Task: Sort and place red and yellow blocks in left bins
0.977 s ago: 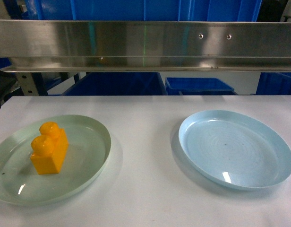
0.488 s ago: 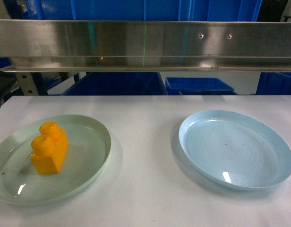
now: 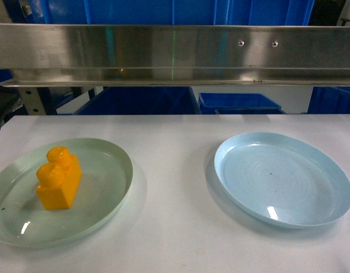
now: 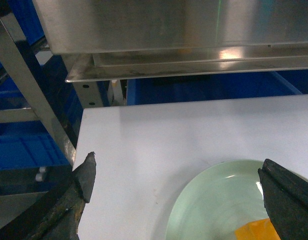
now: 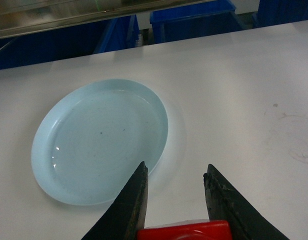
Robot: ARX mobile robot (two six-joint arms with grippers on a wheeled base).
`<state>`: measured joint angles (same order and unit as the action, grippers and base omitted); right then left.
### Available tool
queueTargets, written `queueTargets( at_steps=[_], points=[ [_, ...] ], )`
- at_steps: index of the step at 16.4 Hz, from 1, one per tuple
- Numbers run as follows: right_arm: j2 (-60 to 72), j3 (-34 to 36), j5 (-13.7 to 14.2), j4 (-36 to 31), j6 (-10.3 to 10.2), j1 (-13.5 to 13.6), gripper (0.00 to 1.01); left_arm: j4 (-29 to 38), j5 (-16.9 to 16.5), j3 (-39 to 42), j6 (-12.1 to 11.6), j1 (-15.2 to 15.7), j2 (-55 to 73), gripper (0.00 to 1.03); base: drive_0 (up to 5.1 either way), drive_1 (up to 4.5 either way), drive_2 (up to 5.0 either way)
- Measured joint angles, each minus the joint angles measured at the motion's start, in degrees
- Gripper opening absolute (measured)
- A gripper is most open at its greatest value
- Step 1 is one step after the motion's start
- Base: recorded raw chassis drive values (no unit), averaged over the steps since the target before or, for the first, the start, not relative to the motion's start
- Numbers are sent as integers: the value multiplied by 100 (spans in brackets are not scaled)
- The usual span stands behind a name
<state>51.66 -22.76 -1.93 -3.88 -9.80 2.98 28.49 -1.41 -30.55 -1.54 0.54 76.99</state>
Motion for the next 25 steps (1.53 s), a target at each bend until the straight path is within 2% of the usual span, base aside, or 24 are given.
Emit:
queueTargets(
  at_steps=[1, 3, 5, 6, 7, 8, 9, 11, 12, 16, 17, 18, 21, 23, 24, 25],
  points=[
    [0, 0, -4, 0, -9, 0, 28, -59, 210, 0, -39, -11, 0, 98, 0, 0, 0],
    [0, 0, -4, 0, -22, 0, 28, -623, 754, -116, -17, -186, 37, 98, 0, 0, 0],
    [0, 0, -4, 0, -22, 0, 28, -1351, 1008, -380, 199, -522, 179, 98, 0, 0, 0],
    [0, 0, -4, 0, -22, 0, 28, -1587, 1147, -546, 385, -828, 256, 98, 0, 0, 0],
    [-2, 0, -4, 0, -24, 0, 28, -1825, 1397, -988, 619, -1259, 280, 98, 0, 0, 0],
    [-2, 0, -4, 0, -22, 0, 28, -2754, 1285, -1222, 1176, -1353, 715, 98, 0, 0, 0],
    [-2, 0, -4, 0, -22, 0, 28, -2859, 1266, -1279, 1480, -1412, 951, 98, 0, 0, 0],
    [0, 0, -4, 0, -22, 0, 28, -3318, 1180, -1478, 1770, -1508, 1180, 98, 0, 0, 0],
    [0, 0, -4, 0, -24, 0, 28, -3449, 1150, -1475, 1836, -1508, 1292, 98, 0, 0, 0],
    [-2, 0, -4, 0, -24, 0, 28, -3265, 1110, -1471, 1886, -1495, 1403, 98, 0, 0, 0],
    [0, 0, -4, 0, -24, 0, 28, -3276, 1097, -1471, 1840, -1497, 1423, 94, 0, 0, 0],
    [0, 0, -4, 0, -24, 0, 28, -3274, 1097, -1471, 1801, -1504, 1440, 89, 0, 0, 0],
    [0, 0, -4, 0, -24, 0, 28, -3268, 1093, -1471, 1753, -1499, 1449, 62, 0, 0, 0],
    [0, 0, -4, 0, -22, 0, 28, -3265, 1088, -1471, 1707, -1491, 1460, 49, 0, 0, 0],
    [0, 0, -4, 0, -24, 0, 28, -3261, 1108, -1471, 1637, -1491, 1469, 36, 0, 0, 0],
    [0, 0, -4, 0, -24, 0, 28, -3259, 1126, -1471, 1600, -1499, 1471, 30, 0, 0, 0]
  ],
)
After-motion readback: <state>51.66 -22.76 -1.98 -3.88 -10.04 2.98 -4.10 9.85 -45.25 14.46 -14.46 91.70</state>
